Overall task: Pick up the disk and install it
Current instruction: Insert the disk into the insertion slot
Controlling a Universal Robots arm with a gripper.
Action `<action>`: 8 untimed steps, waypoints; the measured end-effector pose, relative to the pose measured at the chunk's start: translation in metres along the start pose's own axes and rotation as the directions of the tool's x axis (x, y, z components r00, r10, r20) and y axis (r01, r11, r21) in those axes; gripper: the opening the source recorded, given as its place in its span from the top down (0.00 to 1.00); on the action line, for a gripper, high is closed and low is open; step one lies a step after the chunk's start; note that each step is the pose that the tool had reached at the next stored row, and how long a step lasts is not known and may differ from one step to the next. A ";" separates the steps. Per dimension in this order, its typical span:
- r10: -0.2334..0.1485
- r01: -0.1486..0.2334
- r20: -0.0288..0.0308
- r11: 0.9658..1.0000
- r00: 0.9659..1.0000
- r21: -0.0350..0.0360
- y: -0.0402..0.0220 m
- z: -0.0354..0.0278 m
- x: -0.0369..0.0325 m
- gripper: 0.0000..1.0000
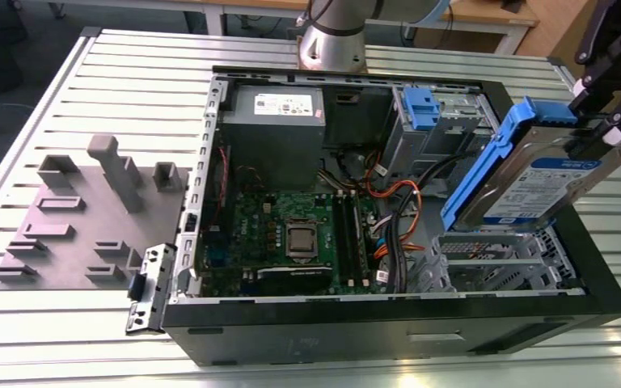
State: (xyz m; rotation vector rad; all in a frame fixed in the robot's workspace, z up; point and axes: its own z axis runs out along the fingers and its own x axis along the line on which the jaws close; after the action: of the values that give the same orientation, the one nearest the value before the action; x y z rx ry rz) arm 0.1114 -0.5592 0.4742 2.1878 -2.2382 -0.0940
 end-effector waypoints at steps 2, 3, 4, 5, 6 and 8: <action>0.000 0.000 0.001 1.000 1.000 0.000 -0.0012 0.0028 0.0023 0.65; 0.000 0.000 0.001 1.000 1.000 0.000 -0.0019 0.0042 0.0033 0.65; 0.000 0.000 0.001 1.000 1.000 0.000 -0.0024 0.0054 0.0040 0.65; 0.000 0.000 0.001 1.000 1.000 -0.001 -0.0030 0.0066 0.0047 0.65; 0.000 0.000 0.001 1.000 1.000 -0.001 -0.0035 0.0077 0.0052 0.65; 0.000 0.000 0.001 1.000 1.000 -0.002 -0.0045 0.0098 0.0058 0.65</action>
State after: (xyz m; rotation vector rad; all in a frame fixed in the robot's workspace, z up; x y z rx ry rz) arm 0.1152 -0.5647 0.4639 2.1876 -2.2379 -0.0975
